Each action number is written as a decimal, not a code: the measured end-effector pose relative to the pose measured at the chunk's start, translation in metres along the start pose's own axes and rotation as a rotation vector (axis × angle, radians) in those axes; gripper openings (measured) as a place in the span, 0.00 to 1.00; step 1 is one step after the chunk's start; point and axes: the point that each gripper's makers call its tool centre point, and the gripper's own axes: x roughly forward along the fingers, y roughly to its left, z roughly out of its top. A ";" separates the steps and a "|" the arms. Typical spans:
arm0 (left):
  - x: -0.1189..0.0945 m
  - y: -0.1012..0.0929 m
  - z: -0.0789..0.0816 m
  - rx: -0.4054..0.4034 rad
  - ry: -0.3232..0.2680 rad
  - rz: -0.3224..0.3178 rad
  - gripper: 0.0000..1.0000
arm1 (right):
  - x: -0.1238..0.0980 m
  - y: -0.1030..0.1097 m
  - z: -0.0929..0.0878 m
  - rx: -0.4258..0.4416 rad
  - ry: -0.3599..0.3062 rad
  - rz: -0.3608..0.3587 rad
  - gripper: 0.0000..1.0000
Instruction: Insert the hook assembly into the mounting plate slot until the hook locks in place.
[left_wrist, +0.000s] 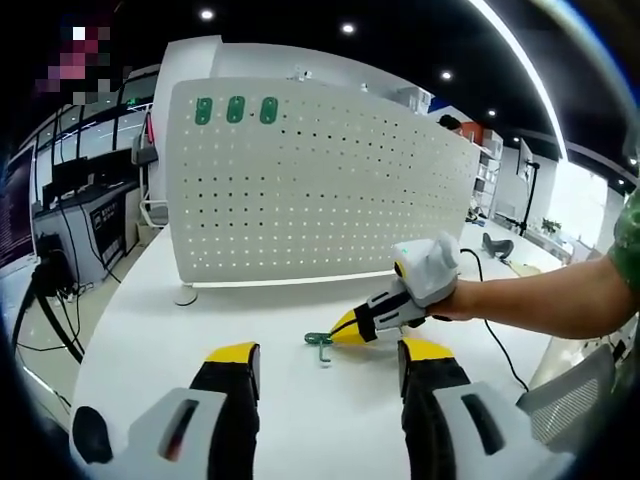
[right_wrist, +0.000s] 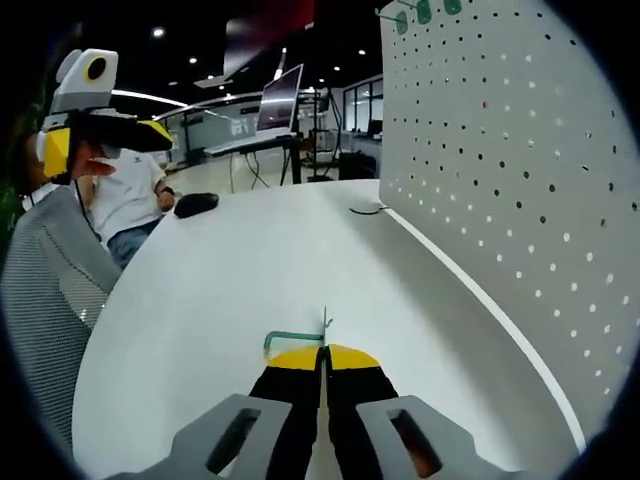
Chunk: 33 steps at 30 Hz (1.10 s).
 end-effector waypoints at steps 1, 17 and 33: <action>0.000 0.000 0.000 0.000 -0.001 -0.001 0.57 | 0.000 -0.001 0.000 0.003 0.000 -0.001 0.00; 0.003 -0.001 0.002 0.028 -0.006 -0.016 0.53 | -0.008 -0.003 0.011 0.116 -0.017 0.012 0.00; -0.001 -0.004 0.018 0.119 -0.066 -0.050 0.52 | -0.034 0.005 0.054 0.134 -0.065 0.008 0.00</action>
